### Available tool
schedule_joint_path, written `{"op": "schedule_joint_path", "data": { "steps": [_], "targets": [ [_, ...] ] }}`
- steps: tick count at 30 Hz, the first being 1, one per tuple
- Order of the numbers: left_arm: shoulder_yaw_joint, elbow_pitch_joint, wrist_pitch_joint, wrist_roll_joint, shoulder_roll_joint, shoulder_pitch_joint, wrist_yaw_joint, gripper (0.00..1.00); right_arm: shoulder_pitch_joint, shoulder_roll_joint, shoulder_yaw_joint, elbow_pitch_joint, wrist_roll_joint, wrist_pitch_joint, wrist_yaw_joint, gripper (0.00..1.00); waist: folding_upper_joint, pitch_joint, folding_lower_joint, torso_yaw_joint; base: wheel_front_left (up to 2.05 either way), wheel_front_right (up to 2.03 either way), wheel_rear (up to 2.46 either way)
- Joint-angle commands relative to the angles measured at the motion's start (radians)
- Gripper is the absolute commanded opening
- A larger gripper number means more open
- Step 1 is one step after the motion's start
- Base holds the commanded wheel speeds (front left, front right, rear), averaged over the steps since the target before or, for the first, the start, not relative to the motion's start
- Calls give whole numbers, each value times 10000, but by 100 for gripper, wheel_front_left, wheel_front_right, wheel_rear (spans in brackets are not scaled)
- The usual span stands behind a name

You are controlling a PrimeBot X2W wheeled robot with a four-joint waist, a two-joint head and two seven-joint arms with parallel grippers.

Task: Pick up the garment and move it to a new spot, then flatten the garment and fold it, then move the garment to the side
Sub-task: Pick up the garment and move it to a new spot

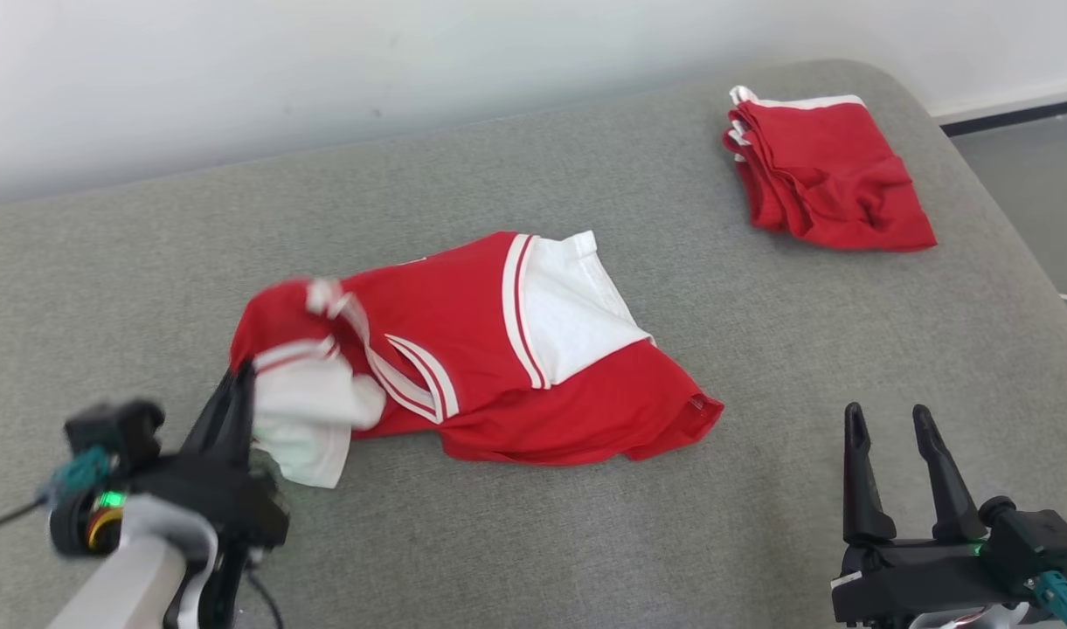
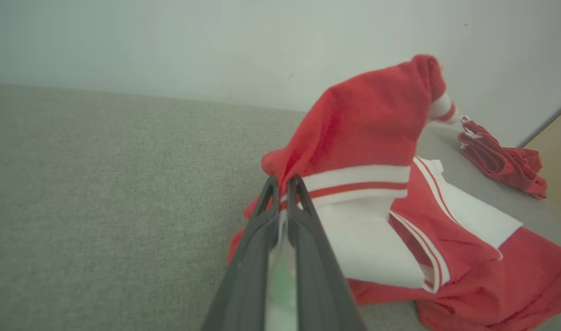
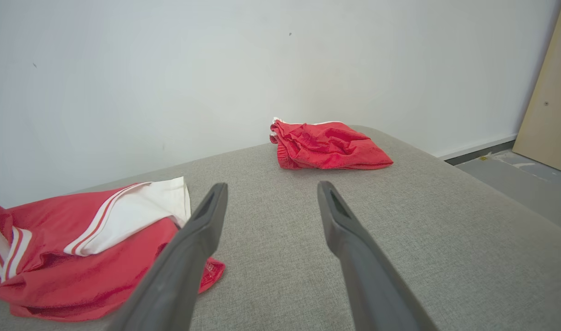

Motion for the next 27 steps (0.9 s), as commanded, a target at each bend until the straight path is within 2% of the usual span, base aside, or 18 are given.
{"op": "schedule_joint_path", "data": {
  "steps": [1,6,7,8,11,16,27],
  "targets": [
    [117,68,-108,-29,13,232,-42,0,81,7,15,34,-83,-8,-25,100,0,-92,0,132,0,0,0],
    [387,579,-176,-65,-144,991,-255,0,86,3,79,96,-158,68,-25,100,0,-373,0,402,0,0,0],
    [413,667,-185,18,-183,1044,-257,18,88,3,100,109,-166,100,-25,100,0,-441,0,458,0,0,0],
    [425,735,-190,92,-244,1092,-315,98,89,4,125,127,-179,133,-25,100,0,-511,0,514,0,0,0],
    [561,636,-203,400,-443,1138,-518,100,166,1,97,162,-204,163,-25,100,0,-775,0,726,0,0,0],
    [1437,-192,-187,1261,-659,1537,-526,100,300,3,-64,50,-340,264,-25,100,0,-1124,0,1108,0,0,0],
    [3316,-2349,-190,3765,-494,3292,-285,100,731,3,-486,-323,-339,522,-25,100,0,-1814,0,1854,0,0,0]
  ]
}}
